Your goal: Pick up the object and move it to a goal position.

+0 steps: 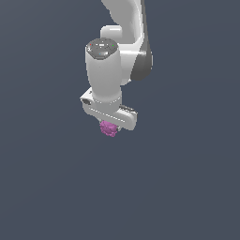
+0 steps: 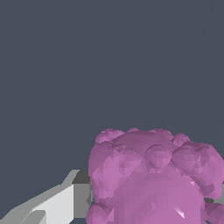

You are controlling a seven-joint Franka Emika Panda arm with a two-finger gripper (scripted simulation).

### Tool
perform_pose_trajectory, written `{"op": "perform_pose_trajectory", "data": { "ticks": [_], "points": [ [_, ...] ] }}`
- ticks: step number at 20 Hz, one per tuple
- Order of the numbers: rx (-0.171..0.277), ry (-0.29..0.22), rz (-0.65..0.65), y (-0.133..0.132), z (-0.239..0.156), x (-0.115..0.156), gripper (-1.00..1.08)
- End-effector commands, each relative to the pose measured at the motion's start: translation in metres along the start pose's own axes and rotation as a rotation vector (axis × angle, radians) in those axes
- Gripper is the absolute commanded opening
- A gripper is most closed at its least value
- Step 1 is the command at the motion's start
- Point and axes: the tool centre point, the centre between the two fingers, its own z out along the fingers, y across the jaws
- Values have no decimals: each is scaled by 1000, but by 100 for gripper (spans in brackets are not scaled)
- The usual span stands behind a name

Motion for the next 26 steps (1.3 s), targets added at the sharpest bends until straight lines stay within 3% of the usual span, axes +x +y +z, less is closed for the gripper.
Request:
{"op": "perform_pose_trajectory", "data": {
  "ticks": [1, 14, 26],
  "points": [
    [-1, -1, 0, 2, -28, 5, -100],
    [-1, -1, 0, 6, -154, 33, -100],
    [-1, -1, -1, 8, -229, 52, -100]
  ]
}}
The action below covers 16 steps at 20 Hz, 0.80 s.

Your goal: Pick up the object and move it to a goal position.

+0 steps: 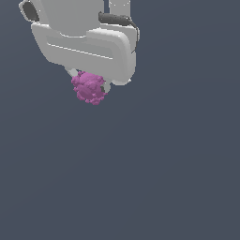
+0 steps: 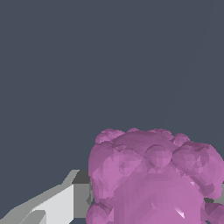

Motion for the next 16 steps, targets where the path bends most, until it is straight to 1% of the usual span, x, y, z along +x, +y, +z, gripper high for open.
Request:
{"op": "perform_pose_trajectory", "data": {
  "ticks": [1, 8, 16],
  "points": [
    [0, -1, 0, 0, -12, 3, -100],
    [0, -1, 0, 0, -33, 9, -100],
    [0, -1, 0, 0, -41, 12, -100]
  ]
}}
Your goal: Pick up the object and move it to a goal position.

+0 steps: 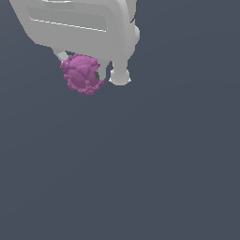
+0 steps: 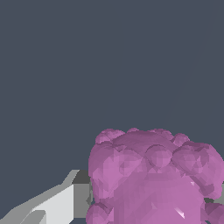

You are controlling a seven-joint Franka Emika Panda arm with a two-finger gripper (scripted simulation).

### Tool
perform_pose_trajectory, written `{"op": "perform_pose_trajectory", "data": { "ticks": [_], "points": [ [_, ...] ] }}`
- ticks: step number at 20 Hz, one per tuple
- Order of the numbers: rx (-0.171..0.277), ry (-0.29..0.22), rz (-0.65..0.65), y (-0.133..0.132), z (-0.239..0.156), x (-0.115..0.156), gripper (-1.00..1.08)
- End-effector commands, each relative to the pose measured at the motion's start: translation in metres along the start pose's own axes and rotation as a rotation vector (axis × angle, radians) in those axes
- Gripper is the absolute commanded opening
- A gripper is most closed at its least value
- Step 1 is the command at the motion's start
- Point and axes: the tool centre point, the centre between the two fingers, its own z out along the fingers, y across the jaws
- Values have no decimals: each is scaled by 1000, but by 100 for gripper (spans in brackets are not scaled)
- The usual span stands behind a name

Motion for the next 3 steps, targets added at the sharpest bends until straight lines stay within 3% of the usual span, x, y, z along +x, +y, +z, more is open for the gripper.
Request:
{"op": "perform_pose_trajectory", "data": {
  "ticks": [1, 3],
  "points": [
    [0, 0, 0, 0, -2, 1, -100],
    [0, 0, 0, 0, -2, 1, -100]
  ]
}}
